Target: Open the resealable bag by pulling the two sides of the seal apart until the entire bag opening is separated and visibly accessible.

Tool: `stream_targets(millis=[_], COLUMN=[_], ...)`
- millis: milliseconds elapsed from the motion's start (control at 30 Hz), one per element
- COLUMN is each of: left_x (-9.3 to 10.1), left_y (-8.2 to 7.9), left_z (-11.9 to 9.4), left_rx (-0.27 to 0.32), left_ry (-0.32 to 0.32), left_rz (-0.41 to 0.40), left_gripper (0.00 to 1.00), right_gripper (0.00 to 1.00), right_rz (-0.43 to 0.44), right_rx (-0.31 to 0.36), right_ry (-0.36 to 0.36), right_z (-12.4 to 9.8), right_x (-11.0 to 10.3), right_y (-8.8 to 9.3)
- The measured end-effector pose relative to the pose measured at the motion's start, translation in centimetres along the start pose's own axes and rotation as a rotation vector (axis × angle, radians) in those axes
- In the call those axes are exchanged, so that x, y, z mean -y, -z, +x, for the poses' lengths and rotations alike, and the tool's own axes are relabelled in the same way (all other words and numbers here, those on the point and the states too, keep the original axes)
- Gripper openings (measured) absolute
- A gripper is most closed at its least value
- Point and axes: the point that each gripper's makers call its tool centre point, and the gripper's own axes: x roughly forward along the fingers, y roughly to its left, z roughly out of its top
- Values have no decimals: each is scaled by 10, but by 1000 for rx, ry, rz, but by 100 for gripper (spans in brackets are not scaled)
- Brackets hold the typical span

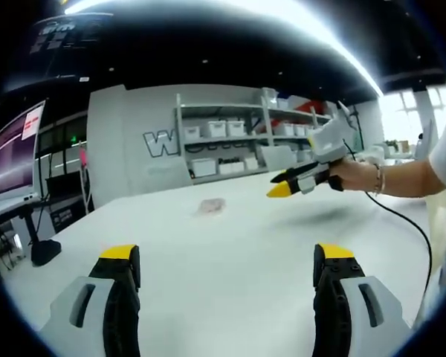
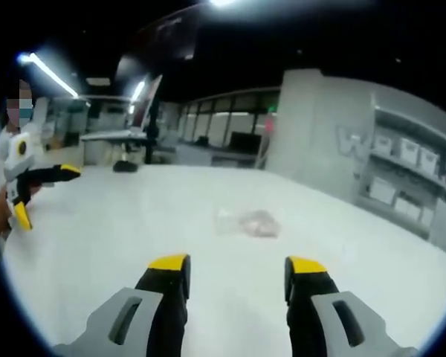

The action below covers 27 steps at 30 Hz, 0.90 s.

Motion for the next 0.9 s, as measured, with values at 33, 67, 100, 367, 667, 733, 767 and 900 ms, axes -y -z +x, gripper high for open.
stream_targets(millis=[33,67,100,367,667,733,767,900], left_x=[0,0,0,-1,0,0,0,-2], left_y=[0,-1,-1,-1,-5,-7,-7,-10], left_z=[0,0,0,0,3,3,3,2], left_rx=[1,1,1,-3,1,1,1,7], left_ry=[0,0,0,2,9,10,10,4], left_rz=[0,1,1,4,7,11,12,15], left_gripper=[96,96,96,95,96,96,96,96], right_gripper=[50,49,49,48,46,45,45,44], right_rz=[-5,-7,-11,-41,-93,-101,-104,-122], right_rx=[-2,-3,-5,-6,-30,-31,-27,-28], right_ry=[-1,-2,-1,-4,-8,-5,-5,-3], right_z=[2,4,5,13,25,26,27,31], right_x=[0,1,1,4,6,7,7,10], right_y=[0,-1,-1,-6,-4,-5,-6,-8])
